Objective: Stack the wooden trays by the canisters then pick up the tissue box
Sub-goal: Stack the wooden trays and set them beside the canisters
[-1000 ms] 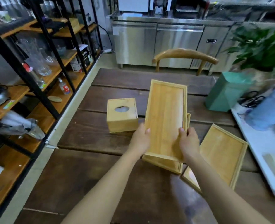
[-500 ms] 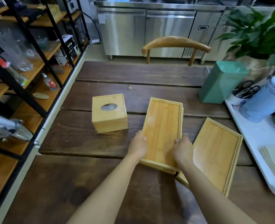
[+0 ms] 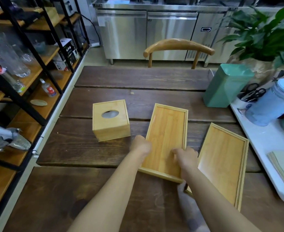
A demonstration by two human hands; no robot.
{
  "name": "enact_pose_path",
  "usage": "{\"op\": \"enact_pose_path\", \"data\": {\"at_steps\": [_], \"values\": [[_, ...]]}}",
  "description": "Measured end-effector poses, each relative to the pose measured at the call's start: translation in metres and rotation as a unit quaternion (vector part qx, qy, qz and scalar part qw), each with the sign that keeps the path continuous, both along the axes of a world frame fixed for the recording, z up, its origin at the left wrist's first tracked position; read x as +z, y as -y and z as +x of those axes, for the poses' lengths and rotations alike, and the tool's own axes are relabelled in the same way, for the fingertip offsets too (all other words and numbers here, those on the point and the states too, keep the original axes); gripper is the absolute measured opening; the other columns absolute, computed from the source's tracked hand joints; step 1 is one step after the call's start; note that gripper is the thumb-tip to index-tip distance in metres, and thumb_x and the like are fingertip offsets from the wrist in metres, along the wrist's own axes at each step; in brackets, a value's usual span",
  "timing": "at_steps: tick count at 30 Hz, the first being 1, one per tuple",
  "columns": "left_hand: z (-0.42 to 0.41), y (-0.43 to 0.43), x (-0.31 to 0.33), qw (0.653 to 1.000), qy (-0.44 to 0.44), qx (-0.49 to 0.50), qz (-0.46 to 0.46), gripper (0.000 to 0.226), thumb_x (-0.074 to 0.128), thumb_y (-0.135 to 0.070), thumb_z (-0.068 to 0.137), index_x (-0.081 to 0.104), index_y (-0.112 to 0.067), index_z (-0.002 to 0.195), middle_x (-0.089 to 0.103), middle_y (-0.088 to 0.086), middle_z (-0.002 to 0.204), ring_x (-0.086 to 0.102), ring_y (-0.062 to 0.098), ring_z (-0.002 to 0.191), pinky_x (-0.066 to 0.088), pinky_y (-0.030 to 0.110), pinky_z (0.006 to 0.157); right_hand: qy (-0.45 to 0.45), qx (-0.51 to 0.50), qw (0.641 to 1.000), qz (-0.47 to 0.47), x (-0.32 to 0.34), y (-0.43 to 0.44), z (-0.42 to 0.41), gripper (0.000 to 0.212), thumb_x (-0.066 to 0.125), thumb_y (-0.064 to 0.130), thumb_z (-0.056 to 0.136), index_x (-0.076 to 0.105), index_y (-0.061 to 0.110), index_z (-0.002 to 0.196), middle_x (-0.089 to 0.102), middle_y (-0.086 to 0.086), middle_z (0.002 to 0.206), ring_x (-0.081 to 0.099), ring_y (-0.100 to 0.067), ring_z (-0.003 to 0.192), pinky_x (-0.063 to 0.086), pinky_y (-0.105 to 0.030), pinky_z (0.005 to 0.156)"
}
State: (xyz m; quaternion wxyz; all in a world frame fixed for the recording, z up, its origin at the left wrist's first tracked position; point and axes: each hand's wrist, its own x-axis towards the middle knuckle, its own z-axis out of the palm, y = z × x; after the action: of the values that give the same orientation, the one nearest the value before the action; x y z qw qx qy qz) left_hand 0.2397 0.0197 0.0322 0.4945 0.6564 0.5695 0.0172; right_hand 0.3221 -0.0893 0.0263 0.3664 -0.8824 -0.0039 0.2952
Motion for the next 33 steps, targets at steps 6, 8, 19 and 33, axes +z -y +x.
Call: {"op": "enact_pose_path", "data": {"at_steps": [6, 8, 19, 33], "values": [[-0.006, -0.006, 0.005, 0.996, 0.055, 0.053, -0.050, 0.014, 0.060, -0.003, 0.088, 0.063, -0.009, 0.075, 0.067, 0.009, 0.092, 0.059, 0.022, 0.085, 0.046, 0.032, 0.075, -0.154, -0.093, 0.969, 0.167, 0.015, 0.005, 0.015, 0.041, 0.058, 0.013, 0.084, 0.045, 0.006, 0.122, 0.049, -0.004, 0.106, 0.047, -0.031, 0.108, 0.037, -0.046, 0.093], [-0.009, -0.008, 0.010, 0.992, 0.083, 0.057, -0.081, 0.011, 0.061, -0.003, 0.088, 0.069, -0.007, 0.082, 0.069, 0.011, 0.098, 0.062, 0.025, 0.090, 0.050, 0.035, 0.079, -0.158, -0.084, 0.967, 0.183, 0.017, 0.006, 0.018, 0.034, 0.056, 0.014, 0.085, 0.041, 0.012, 0.115, 0.050, -0.006, 0.099, 0.049, -0.027, 0.093, 0.041, -0.046, 0.085], [-0.003, 0.030, 0.034, 0.939, 0.278, -0.047, -0.198, 0.058, 0.060, -0.013, 0.092, 0.038, -0.033, 0.142, 0.053, 0.000, 0.131, 0.057, 0.019, 0.108, 0.053, 0.037, 0.087, -0.039, -0.156, 0.957, 0.243, 0.028, 0.054, 0.029, 0.040, 0.054, 0.028, 0.089, 0.038, 0.014, 0.123, 0.051, -0.011, 0.107, 0.051, -0.029, 0.095, 0.044, -0.041, 0.080], [0.051, 0.119, 0.018, 0.943, 0.151, -0.280, -0.102, 0.042, 0.038, -0.022, 0.101, 0.036, -0.020, 0.143, 0.049, -0.001, 0.139, 0.044, 0.018, 0.126, 0.036, 0.033, 0.102, 0.038, -0.160, 0.971, 0.175, 0.024, 0.156, 0.040, 0.034, 0.043, 0.023, 0.094, 0.042, 0.001, 0.120, 0.052, -0.012, 0.108, 0.050, -0.025, 0.094, 0.039, -0.036, 0.078]]}}
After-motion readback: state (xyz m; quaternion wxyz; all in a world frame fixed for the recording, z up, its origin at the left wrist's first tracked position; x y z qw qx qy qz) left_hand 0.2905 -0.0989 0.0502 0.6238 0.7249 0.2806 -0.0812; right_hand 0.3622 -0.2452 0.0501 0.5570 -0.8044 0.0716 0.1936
